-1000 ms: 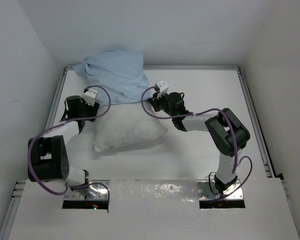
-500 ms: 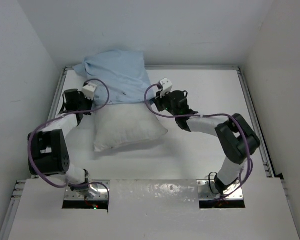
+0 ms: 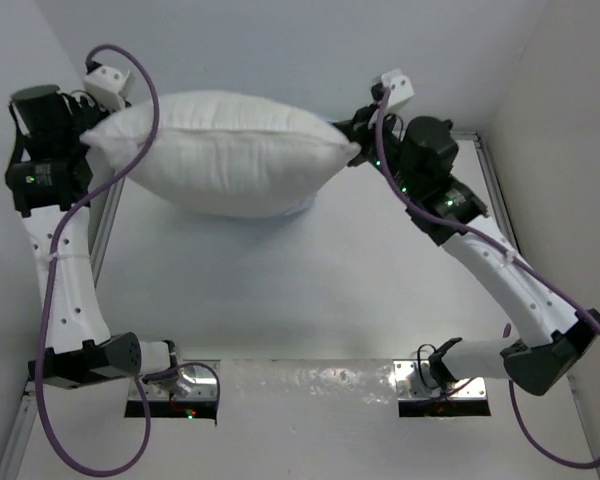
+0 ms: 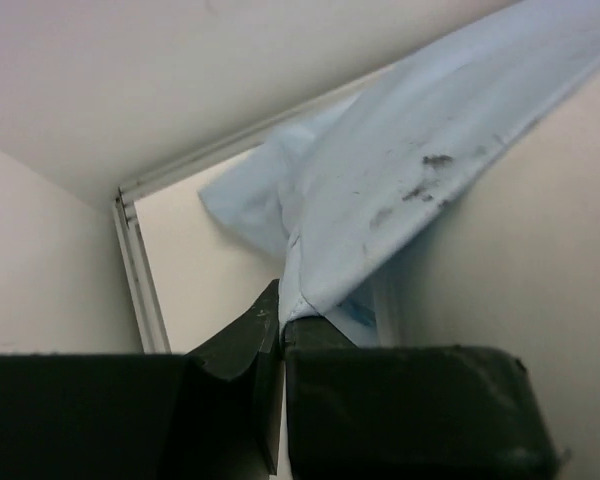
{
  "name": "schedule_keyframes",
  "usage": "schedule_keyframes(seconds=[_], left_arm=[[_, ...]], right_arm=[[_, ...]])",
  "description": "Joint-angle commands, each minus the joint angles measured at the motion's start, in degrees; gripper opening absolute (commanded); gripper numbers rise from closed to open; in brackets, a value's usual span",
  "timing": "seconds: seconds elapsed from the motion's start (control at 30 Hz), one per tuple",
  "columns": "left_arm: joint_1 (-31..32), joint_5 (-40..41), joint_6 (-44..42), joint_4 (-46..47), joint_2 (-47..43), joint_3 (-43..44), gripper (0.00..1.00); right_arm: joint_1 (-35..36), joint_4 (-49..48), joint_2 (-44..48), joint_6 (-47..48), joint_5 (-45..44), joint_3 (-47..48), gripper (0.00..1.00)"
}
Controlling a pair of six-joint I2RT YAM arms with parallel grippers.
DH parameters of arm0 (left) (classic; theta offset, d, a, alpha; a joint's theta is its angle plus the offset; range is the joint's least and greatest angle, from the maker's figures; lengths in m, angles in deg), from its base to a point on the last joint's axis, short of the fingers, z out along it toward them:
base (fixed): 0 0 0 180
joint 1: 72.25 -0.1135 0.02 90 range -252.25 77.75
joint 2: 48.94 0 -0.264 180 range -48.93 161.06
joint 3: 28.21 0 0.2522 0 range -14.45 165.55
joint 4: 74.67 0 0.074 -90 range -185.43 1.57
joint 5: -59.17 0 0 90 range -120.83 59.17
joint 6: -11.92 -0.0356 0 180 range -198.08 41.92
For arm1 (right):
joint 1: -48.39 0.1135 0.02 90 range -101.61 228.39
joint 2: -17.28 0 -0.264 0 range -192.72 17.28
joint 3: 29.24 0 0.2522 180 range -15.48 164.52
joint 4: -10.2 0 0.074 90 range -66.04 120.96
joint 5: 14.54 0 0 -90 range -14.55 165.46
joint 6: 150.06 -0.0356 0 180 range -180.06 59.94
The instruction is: Put the pillow into the pillowcase
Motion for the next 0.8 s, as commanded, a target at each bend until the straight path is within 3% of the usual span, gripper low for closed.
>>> schedule_keyframes(seconds=[0.0,0.03,0.07,0.2,0.27,0.3,0.33,0.37,0.4,0.43,0.47,0.5,0.53,0.57,0.63,0.67,0.7,0.73,0.77], left_arm=[[-0.8,-3.1,0.0,-11.0,2.2,19.8,0.0],[-0.9,-1.7,0.6,-10.3,2.9,29.0,0.0],[-0.9,1.8,2.3,-8.7,3.4,32.2,0.0],[-0.9,8.3,7.5,1.7,4.9,39.0,0.0],[-0.9,7.0,10.3,2.3,4.5,34.3,0.0],[-0.9,4.9,11.4,3.7,3.5,29.9,0.0],[-0.8,0.6,13.0,4.5,3.3,19.3,0.0],[-0.8,-0.7,13.9,4.9,3.7,15.4,0.0],[-0.8,-1.2,14.4,2.2,8.2,13.7,0.0],[-1.2,-0.5,14.0,-6.8,16.6,21.0,0.0],[-1.2,-0.6,13.6,-6.9,16.6,29.6,0.0],[-1.6,-0.9,13.8,-15.8,25.9,41.6,0.0],[-2.0,-0.6,15.3,-17.2,29.3,64.0,0.0],[-2.0,2.1,15.3,-11.2,28.9,66.3,0.0],[-2.0,4.4,15.2,4.5,10.9,36.2,0.0],[-2.0,6.4,15.5,20.0,-1.4,24.1,0.0],[-1.9,6.1,15.6,22.5,-4.0,9.7,0.0],[-2.0,4.5,15.0,21.0,-4.2,7.3,0.0],[-2.0,-0.9,14.9,12.7,-0.6,6.5,0.0]], right_arm=[[-0.4,10.6,0.9,-0.9,-6.7,17.9,0.0],[-0.4,13.5,0.1,-0.4,-8.1,21.3,0.0],[-0.4,14.5,-0.9,0.4,-9.3,25.0,0.0],[-0.5,20.0,-6.5,0.5,-10.1,40.2,0.0],[-0.4,19.8,-5.2,-0.8,-8.1,37.8,0.0],[-0.4,17.7,-1.7,-1.2,-8.6,28.2,0.0],[-0.5,12.2,-0.6,-1.1,-10.5,22.9,0.0],[-0.5,11.2,-0.6,-0.5,-12.6,19.1,0.0],[-0.7,12.6,-2.0,0.7,-14.0,21.1,0.0],[-0.9,21.6,-8.1,1.9,-13.4,34.5,0.0],[-0.8,26.9,-11.6,1.9,-12.0,34.7,0.0],[-0.9,30.9,-14.8,2.1,-11.3,43.2,0.0],[-0.8,34.0,-17.4,1.7,-10.6,60.0,0.0],[-0.8,33.1,-19.2,1.5,-9.8,65.5,0.0],[-0.8,24.7,-14.6,0.6,-9.1,60.2,0.0],[-0.7,19.4,-4.6,0.7,-9.9,50.9,0.0],[-0.9,8.8,0.4,0.9,-11.1,30.3,0.0],[-0.9,6.6,3.8,1.0,-12.7,23.0,0.0],[-0.9,6.9,4.8,0.9,-14.7,18.4,0.0]])
